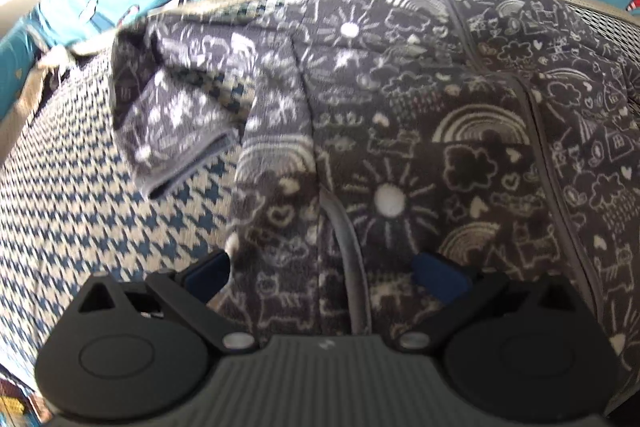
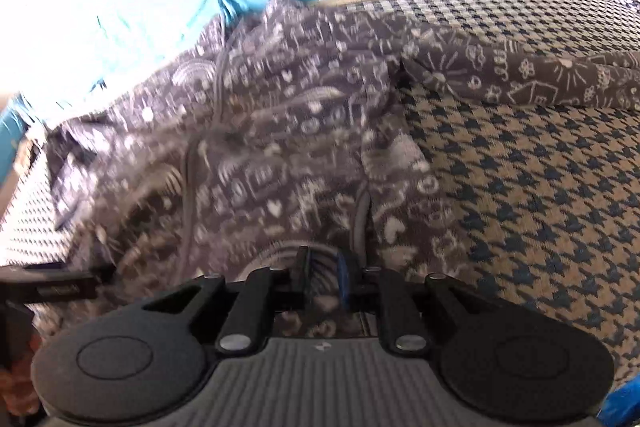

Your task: Fold clothes

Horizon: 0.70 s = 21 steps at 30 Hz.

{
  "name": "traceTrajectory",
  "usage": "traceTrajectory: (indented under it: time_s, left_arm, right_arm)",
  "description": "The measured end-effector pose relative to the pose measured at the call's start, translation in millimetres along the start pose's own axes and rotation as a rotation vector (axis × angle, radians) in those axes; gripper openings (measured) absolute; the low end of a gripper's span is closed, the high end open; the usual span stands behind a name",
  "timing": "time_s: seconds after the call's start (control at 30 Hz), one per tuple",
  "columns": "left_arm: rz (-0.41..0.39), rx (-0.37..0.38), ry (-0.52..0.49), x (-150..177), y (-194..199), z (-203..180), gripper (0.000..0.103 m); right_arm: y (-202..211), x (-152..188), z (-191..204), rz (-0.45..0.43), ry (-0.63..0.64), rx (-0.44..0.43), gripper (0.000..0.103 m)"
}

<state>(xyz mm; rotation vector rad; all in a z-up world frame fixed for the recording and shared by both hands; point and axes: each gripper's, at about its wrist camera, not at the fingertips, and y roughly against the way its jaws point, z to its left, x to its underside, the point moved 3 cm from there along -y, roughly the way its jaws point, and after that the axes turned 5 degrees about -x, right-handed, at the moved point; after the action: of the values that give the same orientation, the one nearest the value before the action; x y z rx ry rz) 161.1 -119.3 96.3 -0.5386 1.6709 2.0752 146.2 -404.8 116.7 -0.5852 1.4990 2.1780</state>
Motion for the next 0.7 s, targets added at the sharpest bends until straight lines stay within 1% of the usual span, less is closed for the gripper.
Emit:
traceTrajectory:
  time_s: [0.07,0.13,0.2,0.37,0.43,0.5,0.7]
  left_arm:
    - [-0.042,0.013,-0.002,-4,7,-2,0.103]
    - [-0.061,0.042,0.009,-9,11,-4,0.103]
    - [-0.059,0.061,0.02,-13,9,-7,0.103]
    - [-0.045,0.087,0.055,-26,-2,-11,0.103]
    - [-0.048,0.102,0.061,-32,-3,-13,0.103]
    - [-0.053,0.102,0.056,-38,-6,-16,0.103]
    - [-0.045,0.09,0.041,-56,-20,-27,0.103]
  right_arm:
    - [2,-6,0,-0.03,-0.007,-0.009,0.019]
    - [3,-11,0,-0.049,-0.013,-0.02,0.02]
    - [2,-17,1,-0.059,-0.018,-0.031,0.02]
    - [-10,-28,2,-0.047,-0.035,-0.04,0.02]
    - [-14,-33,2,-0.047,-0.047,-0.041,0.022]
    - [-18,-37,1,-0.053,-0.055,-0.036,0.025]
    - [-25,-49,1,-0.083,-0.057,-0.024,0.025]
